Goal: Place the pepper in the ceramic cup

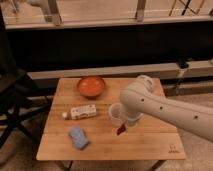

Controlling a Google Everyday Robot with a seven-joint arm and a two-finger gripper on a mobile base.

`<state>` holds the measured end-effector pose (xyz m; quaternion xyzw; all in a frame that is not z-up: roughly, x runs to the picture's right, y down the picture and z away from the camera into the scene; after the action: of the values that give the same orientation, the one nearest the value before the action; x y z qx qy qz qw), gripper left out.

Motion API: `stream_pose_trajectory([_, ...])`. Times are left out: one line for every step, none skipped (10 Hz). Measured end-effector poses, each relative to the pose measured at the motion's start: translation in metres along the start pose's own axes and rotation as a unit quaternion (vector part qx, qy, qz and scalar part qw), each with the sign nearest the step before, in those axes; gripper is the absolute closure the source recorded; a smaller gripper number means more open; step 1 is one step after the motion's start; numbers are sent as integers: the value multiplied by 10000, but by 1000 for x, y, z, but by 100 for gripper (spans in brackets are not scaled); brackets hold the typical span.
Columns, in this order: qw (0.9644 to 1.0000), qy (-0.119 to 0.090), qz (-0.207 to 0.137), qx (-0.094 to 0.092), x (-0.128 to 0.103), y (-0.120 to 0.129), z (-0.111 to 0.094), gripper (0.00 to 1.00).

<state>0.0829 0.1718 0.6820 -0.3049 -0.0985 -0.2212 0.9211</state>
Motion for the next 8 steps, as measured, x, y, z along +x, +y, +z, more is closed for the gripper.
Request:
stream_pose_trajectory([10000,33,-31,-3,-4,-8,1,100])
stream_pose_trajectory([10000,73,-41,2,-1,-11,0,100])
stream_pose_trajectory([9999,111,-31,5,7,-18,-1,100])
stream_pose_trajectory([9999,144,-34,21,15,-21,-2,100])
stream_pose_trajectory([9999,159,-15,42,22,-25,-5,100])
stream_pose_trajectory([9998,174,5,55,27,-28,-6,100])
stream_pose_trajectory([9998,180,12,61,30,-30,-7,100])
stream_pose_trajectory([9998,189,11,60,31,-32,-7,100])
